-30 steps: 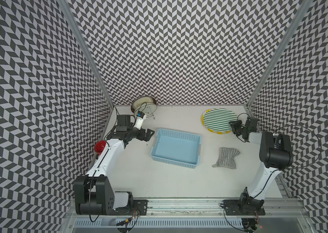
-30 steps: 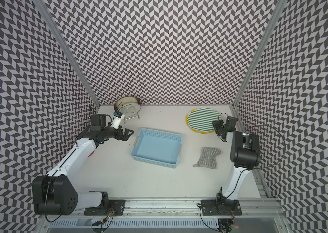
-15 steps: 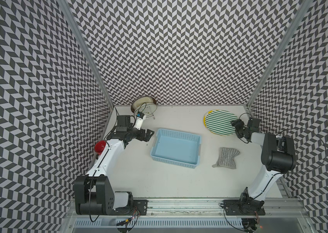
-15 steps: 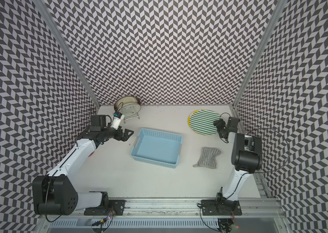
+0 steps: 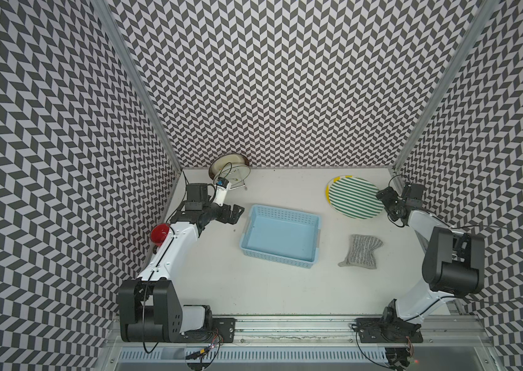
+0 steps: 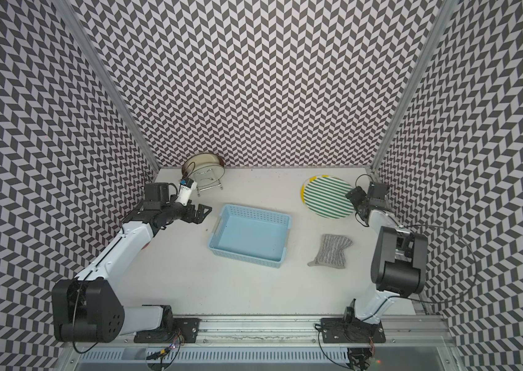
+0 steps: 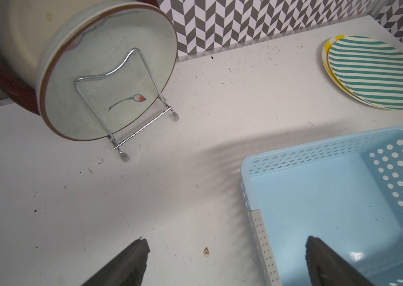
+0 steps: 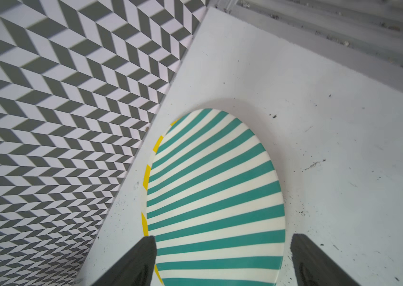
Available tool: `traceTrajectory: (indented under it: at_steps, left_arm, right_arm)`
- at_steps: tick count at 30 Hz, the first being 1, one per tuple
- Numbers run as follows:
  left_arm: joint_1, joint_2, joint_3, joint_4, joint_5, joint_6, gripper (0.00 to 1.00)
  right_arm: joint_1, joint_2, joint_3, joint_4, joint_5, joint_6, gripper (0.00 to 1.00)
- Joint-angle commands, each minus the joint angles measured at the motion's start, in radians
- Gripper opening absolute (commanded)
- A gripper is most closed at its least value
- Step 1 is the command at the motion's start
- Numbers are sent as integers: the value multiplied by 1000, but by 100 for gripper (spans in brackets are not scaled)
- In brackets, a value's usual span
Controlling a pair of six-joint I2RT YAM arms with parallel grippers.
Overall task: Wipe the wet plate dry
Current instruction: Place the plate on the plate, then reset both arms
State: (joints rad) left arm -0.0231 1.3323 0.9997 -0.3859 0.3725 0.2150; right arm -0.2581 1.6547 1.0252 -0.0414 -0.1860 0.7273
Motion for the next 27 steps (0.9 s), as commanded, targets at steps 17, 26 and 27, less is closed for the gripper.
traceTrajectory:
  at_steps: [17,26,27]
  left_arm:
    - [69,29,-681,1316,-210,-159,100]
    - [72,244,-825,1841,-304,-242,100]
    - [72,229,-804,1789,-307,-241,100]
  right_arm:
    - [435,-629,-419,391,456,-385,100]
    - [436,-667,-599,602,488,-489,100]
    - [437,-657,-615,623,494,-521,100]
